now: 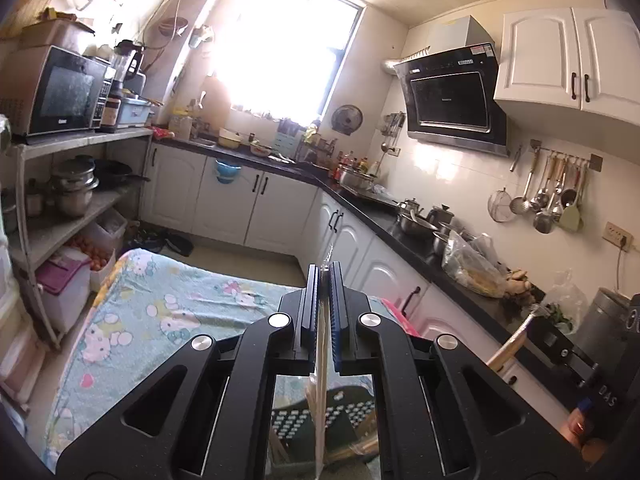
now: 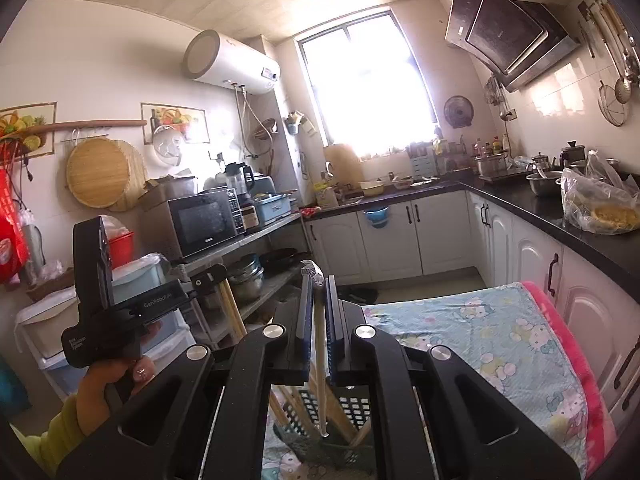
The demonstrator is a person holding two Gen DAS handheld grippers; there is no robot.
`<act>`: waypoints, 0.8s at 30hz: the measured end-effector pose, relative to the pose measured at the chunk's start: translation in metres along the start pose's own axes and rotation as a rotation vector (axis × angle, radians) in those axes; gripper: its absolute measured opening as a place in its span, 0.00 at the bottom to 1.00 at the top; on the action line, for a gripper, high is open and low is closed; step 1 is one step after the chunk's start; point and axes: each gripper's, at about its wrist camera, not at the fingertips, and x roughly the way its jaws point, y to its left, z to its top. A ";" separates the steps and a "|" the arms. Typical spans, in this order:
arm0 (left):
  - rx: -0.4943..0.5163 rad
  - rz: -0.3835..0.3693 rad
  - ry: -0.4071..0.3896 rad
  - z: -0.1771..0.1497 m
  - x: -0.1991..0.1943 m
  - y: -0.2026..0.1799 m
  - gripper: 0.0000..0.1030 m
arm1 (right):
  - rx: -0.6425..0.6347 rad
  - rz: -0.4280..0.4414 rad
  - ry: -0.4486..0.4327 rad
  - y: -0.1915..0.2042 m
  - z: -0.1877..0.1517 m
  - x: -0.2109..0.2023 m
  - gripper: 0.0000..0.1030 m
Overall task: Organize utensils
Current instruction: 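Lift the chopsticks with both grippers and carry them above the green basket, then lower the held chopsticks into the basket openings with both grippers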
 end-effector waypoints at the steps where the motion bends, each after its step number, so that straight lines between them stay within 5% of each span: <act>1: 0.005 0.007 -0.004 0.000 0.003 -0.001 0.03 | 0.002 -0.005 -0.001 -0.002 0.000 0.002 0.06; 11: 0.044 0.087 -0.040 -0.010 0.031 -0.004 0.03 | 0.003 -0.046 -0.014 -0.014 -0.007 0.022 0.06; 24: 0.030 0.092 -0.003 -0.043 0.050 0.005 0.03 | -0.062 -0.094 0.035 -0.012 -0.038 0.055 0.06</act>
